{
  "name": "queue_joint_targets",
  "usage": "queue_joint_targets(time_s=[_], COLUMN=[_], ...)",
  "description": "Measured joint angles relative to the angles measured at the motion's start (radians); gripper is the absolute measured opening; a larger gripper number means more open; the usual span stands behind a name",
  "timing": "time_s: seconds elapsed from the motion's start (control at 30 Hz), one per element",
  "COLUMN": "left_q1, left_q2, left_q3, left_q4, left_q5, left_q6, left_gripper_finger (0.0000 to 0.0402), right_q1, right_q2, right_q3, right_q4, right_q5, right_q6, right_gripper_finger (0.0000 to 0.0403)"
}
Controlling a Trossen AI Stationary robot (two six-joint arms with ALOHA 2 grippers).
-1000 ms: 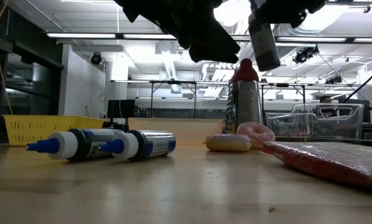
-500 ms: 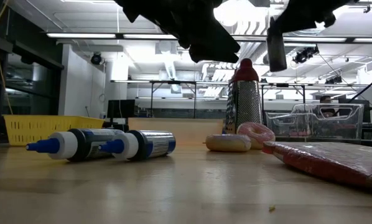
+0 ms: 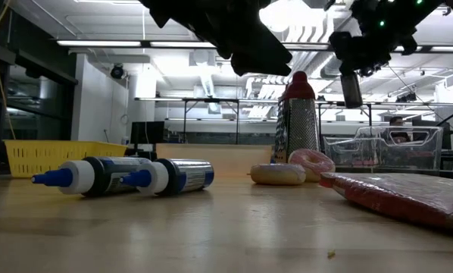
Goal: Pick & Place Food Item
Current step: Put the left violet food coloring bottle into the transparent bin
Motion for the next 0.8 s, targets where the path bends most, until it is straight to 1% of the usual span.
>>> queue_joint_targets(time_s=[0.1,0.2,0.27,0.37,0.5,0.57,0.63,0.8], left_q1=[0.0,0.0,0.0,0.0,0.0,0.0,0.0,0.0], left_q2=[0.0,0.0,0.0,0.0,0.0,0.0,0.0,0.0], left_q3=[0.0,0.0,0.0,0.0,0.0,0.0,0.0,0.0], left_q4=[0.0,0.0,0.0,0.0,0.0,0.0,0.0,0.0], left_q5=[0.001,0.001,0.001,0.001,0.001,0.001,0.001,0.001], left_q6=[0.003,0.003,0.003,0.004,0.004,0.003,0.004,0.004], left_gripper_finger=[0.0205,0.0205,0.0205,0.0205,0.0205,0.0205,0.0205,0.0205], right_q1=[-0.066,-0.124,-0.161,-0.223,-0.322,-0.376,-0.432,-0.559], right_q2=[0.0,0.0,0.001,0.001,0.002,0.002,0.002,0.014], right_q3=[-0.022,-0.075,-0.123,-0.198,-0.29,-0.321,-0.338,-0.367], right_q4=[0.009,0.09,0.187,0.391,0.675,0.771,0.82,0.846], right_q5=[0.011,0.008,0.009,-0.012,-0.098,-0.148,-0.216,-0.368], right_q6=[-0.007,-0.014,-0.056,-0.161,-0.321,-0.379,-0.402,-0.422], right_gripper_finger=[0.0107,0.0107,0.0107,0.0107,0.0107,0.0107,0.0107,0.0107])
